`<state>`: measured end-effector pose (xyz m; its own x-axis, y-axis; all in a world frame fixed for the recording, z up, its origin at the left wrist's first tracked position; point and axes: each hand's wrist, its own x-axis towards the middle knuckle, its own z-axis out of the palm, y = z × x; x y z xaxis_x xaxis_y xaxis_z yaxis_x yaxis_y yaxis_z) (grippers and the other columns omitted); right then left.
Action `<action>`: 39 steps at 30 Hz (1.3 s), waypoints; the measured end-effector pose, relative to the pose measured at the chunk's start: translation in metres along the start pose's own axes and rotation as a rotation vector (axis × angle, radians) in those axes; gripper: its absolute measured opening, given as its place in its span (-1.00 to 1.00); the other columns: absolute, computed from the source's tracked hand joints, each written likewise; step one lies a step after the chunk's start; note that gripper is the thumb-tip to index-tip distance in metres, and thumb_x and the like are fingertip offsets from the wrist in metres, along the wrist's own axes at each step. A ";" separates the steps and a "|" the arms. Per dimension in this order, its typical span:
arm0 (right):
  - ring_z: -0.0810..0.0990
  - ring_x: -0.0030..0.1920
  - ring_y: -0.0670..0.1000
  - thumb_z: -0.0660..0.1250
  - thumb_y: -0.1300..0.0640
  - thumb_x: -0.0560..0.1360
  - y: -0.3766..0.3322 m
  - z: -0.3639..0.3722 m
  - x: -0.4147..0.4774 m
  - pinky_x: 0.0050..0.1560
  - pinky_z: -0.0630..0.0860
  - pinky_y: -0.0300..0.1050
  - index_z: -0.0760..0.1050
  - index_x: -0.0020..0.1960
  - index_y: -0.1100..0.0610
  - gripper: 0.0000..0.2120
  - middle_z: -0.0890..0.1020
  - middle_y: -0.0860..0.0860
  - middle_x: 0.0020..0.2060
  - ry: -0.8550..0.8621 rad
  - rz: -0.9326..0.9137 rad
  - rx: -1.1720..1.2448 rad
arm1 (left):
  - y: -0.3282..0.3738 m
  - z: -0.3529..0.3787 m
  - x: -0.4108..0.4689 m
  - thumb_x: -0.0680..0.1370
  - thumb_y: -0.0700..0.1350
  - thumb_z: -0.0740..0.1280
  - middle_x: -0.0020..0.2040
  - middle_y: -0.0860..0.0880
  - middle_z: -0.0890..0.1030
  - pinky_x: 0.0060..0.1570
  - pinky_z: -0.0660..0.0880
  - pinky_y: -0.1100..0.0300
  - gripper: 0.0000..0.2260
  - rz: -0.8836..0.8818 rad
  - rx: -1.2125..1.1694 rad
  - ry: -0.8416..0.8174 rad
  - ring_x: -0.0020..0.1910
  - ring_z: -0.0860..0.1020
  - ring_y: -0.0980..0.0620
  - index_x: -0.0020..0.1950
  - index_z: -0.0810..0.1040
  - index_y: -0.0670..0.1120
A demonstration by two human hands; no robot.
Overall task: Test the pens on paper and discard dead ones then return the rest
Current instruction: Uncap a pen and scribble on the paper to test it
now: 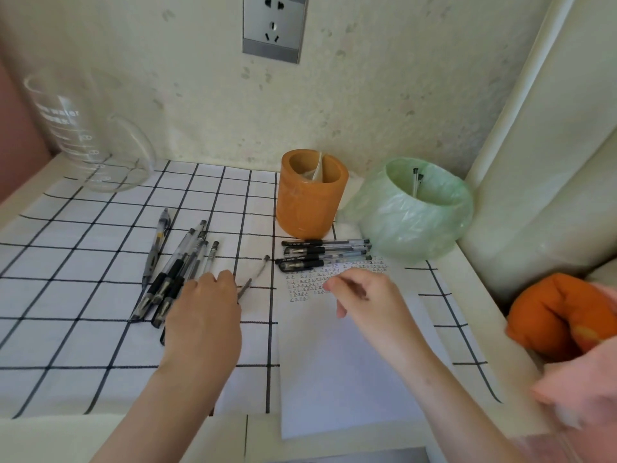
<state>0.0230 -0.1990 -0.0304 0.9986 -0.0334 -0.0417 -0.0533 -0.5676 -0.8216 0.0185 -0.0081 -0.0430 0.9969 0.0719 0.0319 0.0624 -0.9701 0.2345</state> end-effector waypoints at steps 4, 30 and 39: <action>0.41 -0.50 -0.21 0.26 0.04 0.55 -0.006 0.009 -0.003 -0.40 0.29 -0.39 0.61 -0.08 0.14 -0.79 0.53 -0.05 -0.46 -0.089 0.018 0.115 | 0.005 -0.009 -0.001 0.55 -0.15 0.21 0.00 -0.07 0.51 -0.11 0.49 0.12 -0.85 0.034 -0.144 0.118 -0.05 0.50 -0.04 0.09 0.48 -0.12; 0.45 -0.46 0.02 0.33 0.01 0.45 -0.024 0.008 -0.005 -0.49 0.34 -0.25 0.59 -0.19 0.23 -0.73 0.57 0.05 -0.46 -0.208 0.049 0.616 | 0.029 -0.031 -0.016 0.58 0.02 0.15 -0.28 0.04 0.53 -0.19 0.40 0.25 -0.79 0.104 -0.839 -0.305 -0.22 0.49 0.10 -0.18 0.51 0.09; 0.42 -0.39 0.06 0.35 -0.03 0.38 -0.024 0.005 -0.004 -0.48 0.33 -0.29 0.60 -0.24 0.20 -0.73 0.54 0.02 -0.49 -0.196 0.060 0.641 | 0.033 -0.029 -0.014 0.56 0.01 0.19 -0.56 0.19 0.44 -0.31 0.33 0.26 -0.76 0.058 -0.969 -0.294 -0.47 0.34 0.20 -0.24 0.59 0.09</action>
<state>0.0205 -0.1808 -0.0134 0.9794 0.1343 -0.1506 -0.1564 0.0336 -0.9871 0.0050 -0.0346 -0.0075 0.9776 -0.1557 -0.1418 0.0786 -0.3549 0.9316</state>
